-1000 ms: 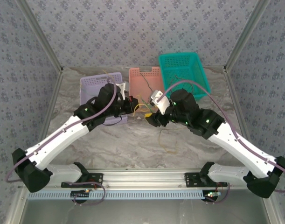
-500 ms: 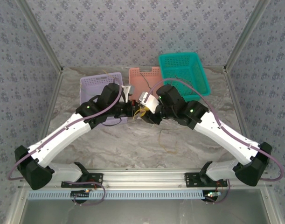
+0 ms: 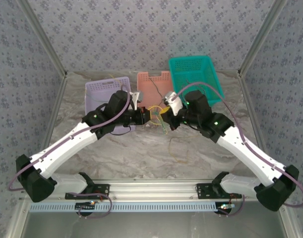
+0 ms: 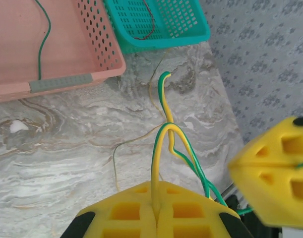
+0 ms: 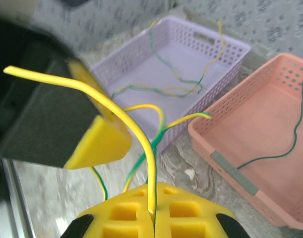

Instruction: Untangle the cables

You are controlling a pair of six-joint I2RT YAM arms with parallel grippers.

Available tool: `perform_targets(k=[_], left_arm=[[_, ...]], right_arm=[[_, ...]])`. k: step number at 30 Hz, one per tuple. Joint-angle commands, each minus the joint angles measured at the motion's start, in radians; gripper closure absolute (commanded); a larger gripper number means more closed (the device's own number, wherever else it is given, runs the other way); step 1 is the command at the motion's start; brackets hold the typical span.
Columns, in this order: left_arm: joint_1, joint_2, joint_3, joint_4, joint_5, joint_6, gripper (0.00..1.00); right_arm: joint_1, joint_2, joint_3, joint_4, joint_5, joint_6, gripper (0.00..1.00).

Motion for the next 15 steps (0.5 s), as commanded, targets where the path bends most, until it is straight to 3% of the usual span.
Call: perform_targets(k=[1,7,11,15], left_arm=[[0.005,-0.095,-0.119,0.127,-0.119,-0.125,1.00],[-0.050,-0.275,-0.402,0.516,-0.316,-0.283,1.00],[-0.051,-0.382,-0.547,0.744,-0.383,-0.342,1.00],[-0.051,-0.449,-0.587,0.795,-0.407,-0.354,1.00]], right_arm=[[-0.053,-0.096,-0.098,0.173,0.020,0.205,1.00],[-0.072,-0.248,-0.331,0.386,0.325,0.572,1.00],[-0.039,-0.310,-0.440,0.391,0.523,0.835,1.00],[-0.021,-0.318,-0.491,0.409,0.545,0.964,1.00]])
